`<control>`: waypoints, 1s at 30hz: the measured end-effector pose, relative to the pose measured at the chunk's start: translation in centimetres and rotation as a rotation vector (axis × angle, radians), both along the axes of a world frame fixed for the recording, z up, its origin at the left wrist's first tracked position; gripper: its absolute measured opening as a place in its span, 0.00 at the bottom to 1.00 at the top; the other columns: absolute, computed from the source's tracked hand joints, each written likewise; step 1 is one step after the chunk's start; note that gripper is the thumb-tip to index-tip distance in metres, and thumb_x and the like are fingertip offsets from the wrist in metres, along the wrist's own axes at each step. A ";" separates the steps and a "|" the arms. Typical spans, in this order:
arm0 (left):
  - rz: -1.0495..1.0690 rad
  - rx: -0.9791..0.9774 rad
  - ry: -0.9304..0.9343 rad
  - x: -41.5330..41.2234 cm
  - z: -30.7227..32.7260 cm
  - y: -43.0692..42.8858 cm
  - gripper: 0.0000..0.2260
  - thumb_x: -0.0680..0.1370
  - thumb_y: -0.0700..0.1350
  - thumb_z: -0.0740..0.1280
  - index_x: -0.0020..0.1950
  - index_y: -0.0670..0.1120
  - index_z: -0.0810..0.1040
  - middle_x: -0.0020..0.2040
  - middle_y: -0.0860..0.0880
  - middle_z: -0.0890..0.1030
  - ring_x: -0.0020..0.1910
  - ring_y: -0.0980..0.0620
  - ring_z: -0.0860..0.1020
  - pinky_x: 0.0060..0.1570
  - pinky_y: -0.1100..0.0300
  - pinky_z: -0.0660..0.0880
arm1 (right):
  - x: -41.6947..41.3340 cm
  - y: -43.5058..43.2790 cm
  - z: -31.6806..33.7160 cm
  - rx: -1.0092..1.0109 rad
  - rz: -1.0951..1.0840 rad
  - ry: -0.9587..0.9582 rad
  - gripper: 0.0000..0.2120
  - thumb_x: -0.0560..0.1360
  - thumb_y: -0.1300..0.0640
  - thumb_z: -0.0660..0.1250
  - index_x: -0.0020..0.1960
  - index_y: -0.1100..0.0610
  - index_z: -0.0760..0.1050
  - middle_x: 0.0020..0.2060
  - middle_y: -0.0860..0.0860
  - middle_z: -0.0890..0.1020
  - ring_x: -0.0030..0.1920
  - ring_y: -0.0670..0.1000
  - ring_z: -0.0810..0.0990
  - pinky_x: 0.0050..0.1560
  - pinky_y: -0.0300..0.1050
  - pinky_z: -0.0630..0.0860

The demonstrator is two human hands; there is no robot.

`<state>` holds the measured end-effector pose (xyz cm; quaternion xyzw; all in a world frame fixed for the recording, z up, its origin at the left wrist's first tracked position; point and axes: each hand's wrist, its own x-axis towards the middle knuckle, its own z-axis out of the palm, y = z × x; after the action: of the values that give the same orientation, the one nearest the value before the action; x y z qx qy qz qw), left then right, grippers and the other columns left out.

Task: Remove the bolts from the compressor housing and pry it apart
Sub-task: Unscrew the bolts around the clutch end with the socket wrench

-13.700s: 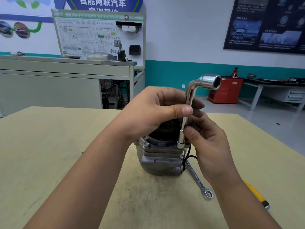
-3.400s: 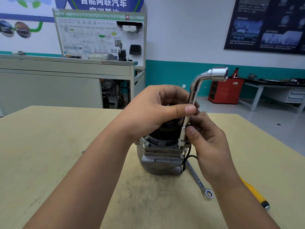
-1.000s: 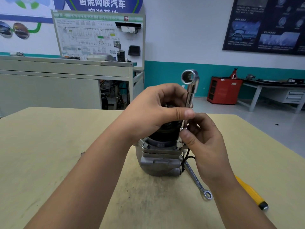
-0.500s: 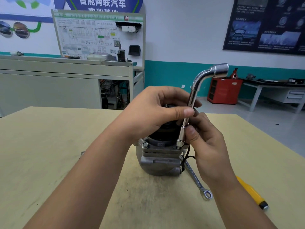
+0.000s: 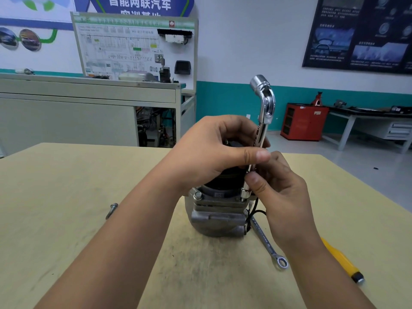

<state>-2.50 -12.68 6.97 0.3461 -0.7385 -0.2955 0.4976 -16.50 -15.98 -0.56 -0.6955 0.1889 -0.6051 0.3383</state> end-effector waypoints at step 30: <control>-0.035 0.042 0.004 0.0 0.0 0.0 0.07 0.68 0.46 0.73 0.43 0.56 0.85 0.42 0.51 0.85 0.45 0.53 0.84 0.50 0.60 0.79 | -0.2 0.5 0.1 -0.284 -0.283 0.079 0.08 0.71 0.52 0.66 0.49 0.41 0.75 0.41 0.43 0.79 0.42 0.44 0.78 0.44 0.35 0.75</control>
<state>-2.46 -12.71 6.94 0.3428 -0.7370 -0.3205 0.4864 -16.74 -15.45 -0.45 -0.7260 0.2108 -0.6392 0.1409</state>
